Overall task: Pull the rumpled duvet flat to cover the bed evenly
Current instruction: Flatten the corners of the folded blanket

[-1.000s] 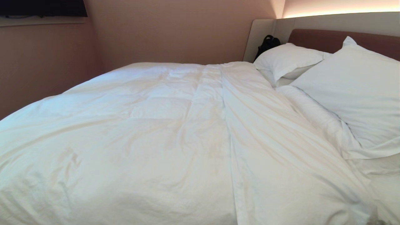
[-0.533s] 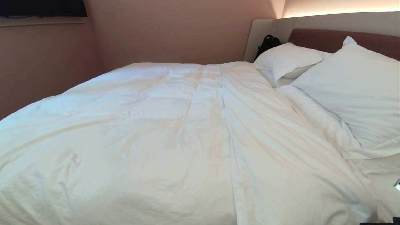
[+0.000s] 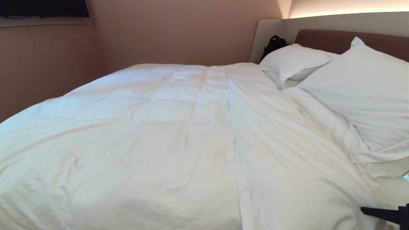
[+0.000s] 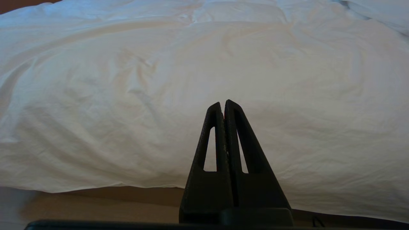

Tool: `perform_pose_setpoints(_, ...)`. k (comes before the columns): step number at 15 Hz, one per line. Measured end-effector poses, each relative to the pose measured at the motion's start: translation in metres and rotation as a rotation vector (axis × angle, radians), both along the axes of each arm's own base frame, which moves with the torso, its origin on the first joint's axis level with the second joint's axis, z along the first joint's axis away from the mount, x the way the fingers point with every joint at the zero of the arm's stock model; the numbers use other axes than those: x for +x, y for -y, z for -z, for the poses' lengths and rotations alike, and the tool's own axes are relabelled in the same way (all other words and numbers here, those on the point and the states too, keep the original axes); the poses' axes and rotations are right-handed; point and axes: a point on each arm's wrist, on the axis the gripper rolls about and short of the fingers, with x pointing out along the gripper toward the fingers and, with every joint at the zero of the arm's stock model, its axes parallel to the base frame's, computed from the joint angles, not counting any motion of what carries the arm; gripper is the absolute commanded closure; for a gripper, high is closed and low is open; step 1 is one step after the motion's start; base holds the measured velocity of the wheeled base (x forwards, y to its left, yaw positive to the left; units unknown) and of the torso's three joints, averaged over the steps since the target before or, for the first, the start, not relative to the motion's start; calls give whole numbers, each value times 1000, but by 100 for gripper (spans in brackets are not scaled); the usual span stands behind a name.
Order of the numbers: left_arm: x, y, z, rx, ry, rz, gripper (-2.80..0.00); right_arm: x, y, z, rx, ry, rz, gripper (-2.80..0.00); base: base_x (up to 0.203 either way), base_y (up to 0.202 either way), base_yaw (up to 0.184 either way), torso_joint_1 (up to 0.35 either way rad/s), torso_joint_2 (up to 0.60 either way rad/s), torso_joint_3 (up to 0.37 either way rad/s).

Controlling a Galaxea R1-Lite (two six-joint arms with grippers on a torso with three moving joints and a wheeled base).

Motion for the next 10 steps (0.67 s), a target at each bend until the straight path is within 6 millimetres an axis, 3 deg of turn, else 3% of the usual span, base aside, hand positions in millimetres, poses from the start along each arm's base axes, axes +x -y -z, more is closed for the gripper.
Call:
perform_pose_setpoints(5, 0, 0, 0, 0, 0, 0, 0, -1, -8, -12, 49, 107, -66, 0, 0, 0, 0, 0, 0, 0)
perform_pose_setpoints(10, 0, 0, 0, 0, 0, 0, 0, 15, -9, -15, 113, 149, -148, 0, 0, 0, 0, 0, 0, 0)
